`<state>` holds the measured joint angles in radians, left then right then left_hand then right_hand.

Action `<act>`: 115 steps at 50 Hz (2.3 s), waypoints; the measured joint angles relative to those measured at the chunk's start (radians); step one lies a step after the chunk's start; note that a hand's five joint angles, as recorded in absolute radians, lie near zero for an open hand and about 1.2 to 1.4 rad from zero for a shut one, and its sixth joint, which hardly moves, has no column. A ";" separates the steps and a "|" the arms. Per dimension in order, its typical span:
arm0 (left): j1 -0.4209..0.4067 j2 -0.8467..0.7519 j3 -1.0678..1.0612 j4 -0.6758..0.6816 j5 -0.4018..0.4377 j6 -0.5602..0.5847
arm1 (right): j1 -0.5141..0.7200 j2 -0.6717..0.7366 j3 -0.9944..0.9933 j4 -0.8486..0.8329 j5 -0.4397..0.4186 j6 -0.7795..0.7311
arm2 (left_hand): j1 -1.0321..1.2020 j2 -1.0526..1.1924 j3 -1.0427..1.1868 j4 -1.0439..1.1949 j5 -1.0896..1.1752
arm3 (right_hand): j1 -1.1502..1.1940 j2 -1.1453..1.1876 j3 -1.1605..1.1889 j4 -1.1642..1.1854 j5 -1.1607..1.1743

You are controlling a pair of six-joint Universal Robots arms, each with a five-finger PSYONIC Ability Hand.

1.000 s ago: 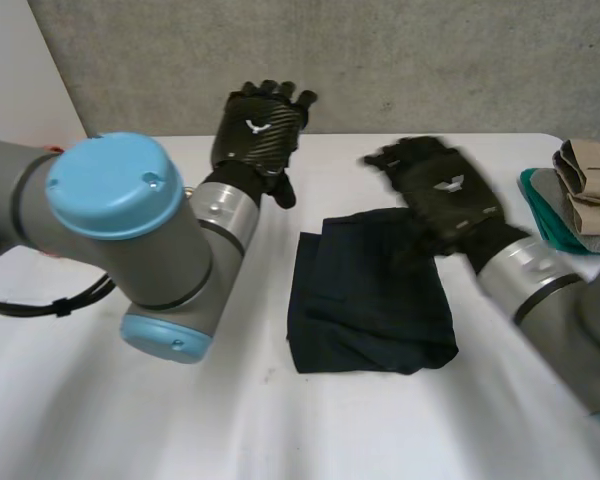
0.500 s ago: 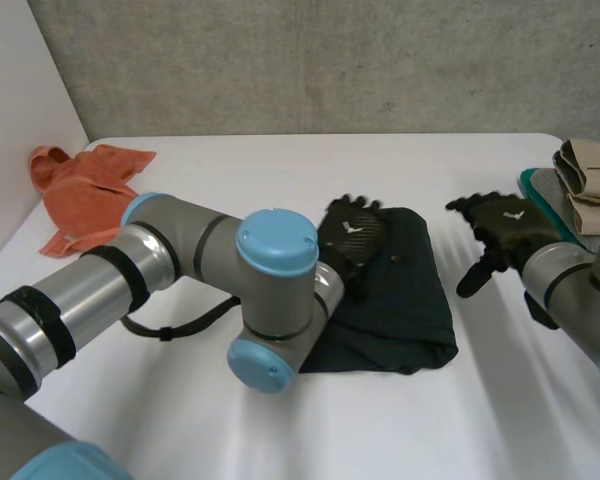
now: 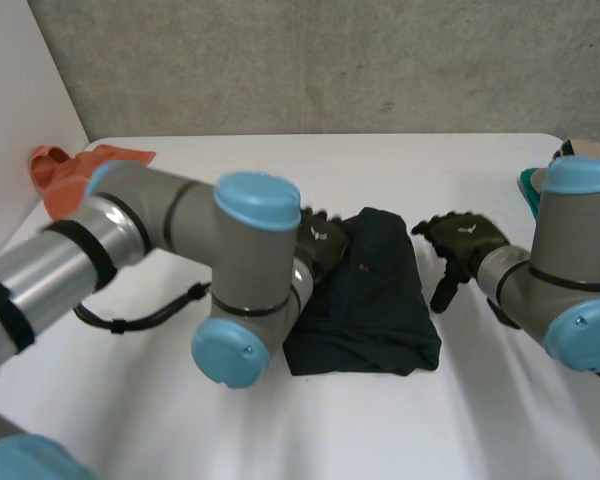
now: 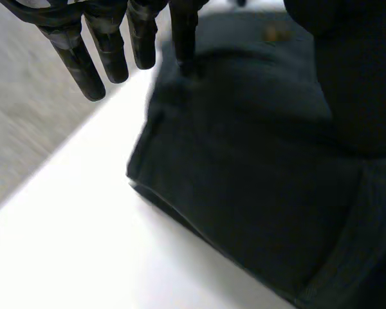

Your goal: Fold the laundry.

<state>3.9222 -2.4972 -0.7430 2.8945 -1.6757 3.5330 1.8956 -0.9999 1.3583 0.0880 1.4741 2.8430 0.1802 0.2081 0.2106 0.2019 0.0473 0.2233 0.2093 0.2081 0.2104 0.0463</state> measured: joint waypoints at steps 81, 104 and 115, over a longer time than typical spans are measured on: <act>0.140 0.724 -0.478 0.207 0.661 -0.324 | -0.367 -0.064 -0.217 -0.730 -0.187 0.038 | 0.000 0.000 0.000 0.000 0.000 | 0.811 0.943 0.975 0.986 0.863; 0.143 0.694 -0.507 0.222 0.660 -0.330 | -0.794 0.434 -0.392 -0.784 -0.723 0.174 | 0.000 0.000 0.000 0.000 0.000 | 0.748 0.842 0.835 0.851 0.837; 0.132 0.701 -0.497 0.224 0.659 -0.331 | -0.794 0.089 -0.218 -0.656 -0.645 0.202 | 0.000 0.000 0.000 0.000 0.000 | 0.004 0.001 0.001 0.001 -0.001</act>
<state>4.0545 -1.7961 -1.2403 3.1189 -1.0168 3.2023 1.1021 -0.9110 1.1404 -0.5683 0.8290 3.0449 0.1801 0.2084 0.2106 0.2019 0.0472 0.2271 0.2100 0.2095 0.2110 0.0455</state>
